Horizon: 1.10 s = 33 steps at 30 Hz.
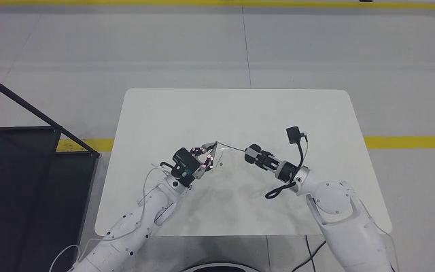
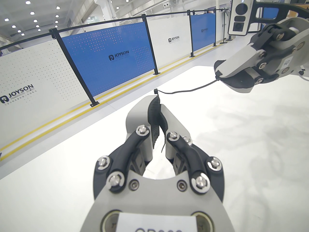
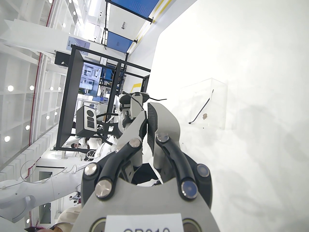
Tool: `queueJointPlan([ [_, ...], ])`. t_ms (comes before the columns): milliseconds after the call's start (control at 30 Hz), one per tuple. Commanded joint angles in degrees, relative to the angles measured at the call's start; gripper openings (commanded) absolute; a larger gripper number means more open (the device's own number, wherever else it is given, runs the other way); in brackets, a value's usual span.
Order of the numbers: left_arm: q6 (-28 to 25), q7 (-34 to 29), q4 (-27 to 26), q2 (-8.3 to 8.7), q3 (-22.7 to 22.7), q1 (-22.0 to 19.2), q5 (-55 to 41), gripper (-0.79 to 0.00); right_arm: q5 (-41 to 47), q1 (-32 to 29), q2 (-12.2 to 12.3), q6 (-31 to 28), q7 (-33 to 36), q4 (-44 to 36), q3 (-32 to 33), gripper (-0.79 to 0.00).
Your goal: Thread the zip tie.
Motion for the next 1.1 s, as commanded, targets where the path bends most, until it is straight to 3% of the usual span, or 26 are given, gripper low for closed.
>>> queueJointPlan([
  [0,0.0,0.0,0.0,0.00,0.0,0.0,0.0,-0.785,0.0,0.0,0.0,0.0,0.1,0.0,0.0,-0.785],
  [433,0.0,0.0,0.0,0.00,0.0,0.0,0.0,-0.785,0.4,-0.4,0.0,-0.6,0.0,-0.1,0.3,-0.785],
  [700,-1.9,-1.4,-0.3,-0.12,-1.3,-0.4,-0.4,-0.785,0.5,-3.8,0.6,-3.1,0.7,-2.0,3.2,-0.785],
  [1067,-2.6,-1.3,1.3,-1.13,-1.1,-1.6,1.3,-0.785,-0.9,-3.6,0.6,-2.0,0.8,-3.1,2.1,-0.785],
])
